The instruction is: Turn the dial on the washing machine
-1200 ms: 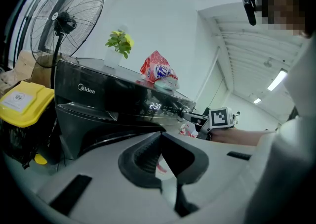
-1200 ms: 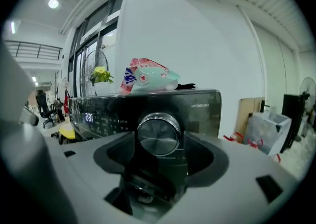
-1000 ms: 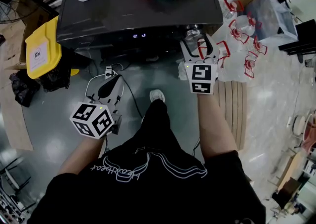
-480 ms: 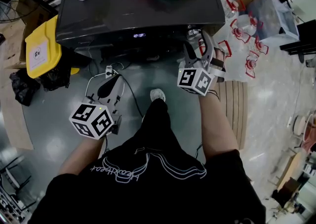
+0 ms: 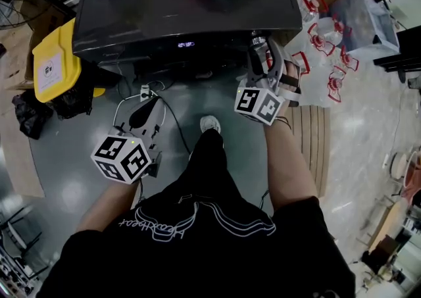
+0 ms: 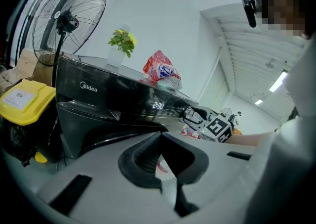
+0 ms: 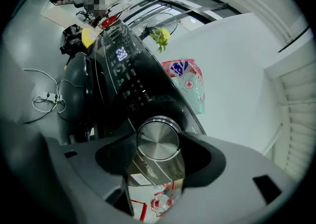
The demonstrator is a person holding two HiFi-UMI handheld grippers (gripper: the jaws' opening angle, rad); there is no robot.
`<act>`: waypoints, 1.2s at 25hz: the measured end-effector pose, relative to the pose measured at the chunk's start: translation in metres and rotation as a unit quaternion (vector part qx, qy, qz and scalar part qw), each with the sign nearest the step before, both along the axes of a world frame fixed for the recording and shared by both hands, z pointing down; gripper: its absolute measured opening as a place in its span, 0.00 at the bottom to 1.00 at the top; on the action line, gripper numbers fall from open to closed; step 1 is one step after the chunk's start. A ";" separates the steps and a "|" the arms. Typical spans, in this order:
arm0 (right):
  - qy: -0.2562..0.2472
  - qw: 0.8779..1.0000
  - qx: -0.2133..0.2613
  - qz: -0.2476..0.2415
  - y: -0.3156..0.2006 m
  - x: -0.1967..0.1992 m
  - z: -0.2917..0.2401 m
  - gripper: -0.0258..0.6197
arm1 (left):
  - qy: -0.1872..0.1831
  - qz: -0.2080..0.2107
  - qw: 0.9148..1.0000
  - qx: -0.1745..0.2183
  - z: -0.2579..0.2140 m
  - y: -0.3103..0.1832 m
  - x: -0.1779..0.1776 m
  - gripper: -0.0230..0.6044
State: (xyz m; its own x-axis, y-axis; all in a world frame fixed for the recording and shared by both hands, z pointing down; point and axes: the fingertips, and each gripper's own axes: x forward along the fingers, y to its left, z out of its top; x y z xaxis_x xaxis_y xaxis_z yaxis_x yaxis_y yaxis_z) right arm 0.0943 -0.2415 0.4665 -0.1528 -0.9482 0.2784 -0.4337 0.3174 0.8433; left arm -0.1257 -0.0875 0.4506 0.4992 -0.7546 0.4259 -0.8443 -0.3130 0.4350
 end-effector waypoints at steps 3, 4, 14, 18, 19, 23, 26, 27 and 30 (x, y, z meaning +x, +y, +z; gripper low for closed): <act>-0.012 1.000 -0.003 0.002 -0.001 0.001 0.000 0.46 | 0.000 0.002 1.000 0.000 0.000 0.000 0.001 0.04; -0.020 1.000 -0.005 0.003 -0.001 0.001 0.000 0.46 | 0.000 0.003 1.000 0.001 0.000 -0.001 0.001 0.04; -0.172 0.983 -0.054 0.025 -0.003 0.005 -0.003 0.47 | 0.000 0.004 1.000 0.002 -0.001 0.001 0.000 0.04; -0.224 0.972 -0.069 0.032 -0.004 0.006 -0.004 0.47 | -0.001 0.002 1.000 0.002 -0.001 0.001 -0.001 0.04; -0.230 0.970 -0.070 0.033 -0.004 0.006 -0.004 0.47 | 0.000 0.002 1.000 0.002 -0.001 0.001 -0.001 0.04; -0.250 0.964 -0.078 0.038 -0.004 0.007 -0.003 0.47 | 0.000 0.001 1.000 0.001 -0.001 0.002 -0.001 0.04; -0.293 0.951 -0.091 0.043 -0.004 0.007 -0.003 0.47 | 0.001 0.000 1.000 0.000 0.000 0.003 -0.002 0.04; -0.310 0.945 -0.097 0.045 -0.005 0.008 -0.002 0.47 | 0.001 -0.001 1.000 0.000 0.000 0.003 -0.002 0.04; -0.344 0.931 -0.110 0.050 -0.005 0.009 -0.002 0.47 | 0.002 0.000 1.000 0.000 0.001 0.004 -0.001 0.04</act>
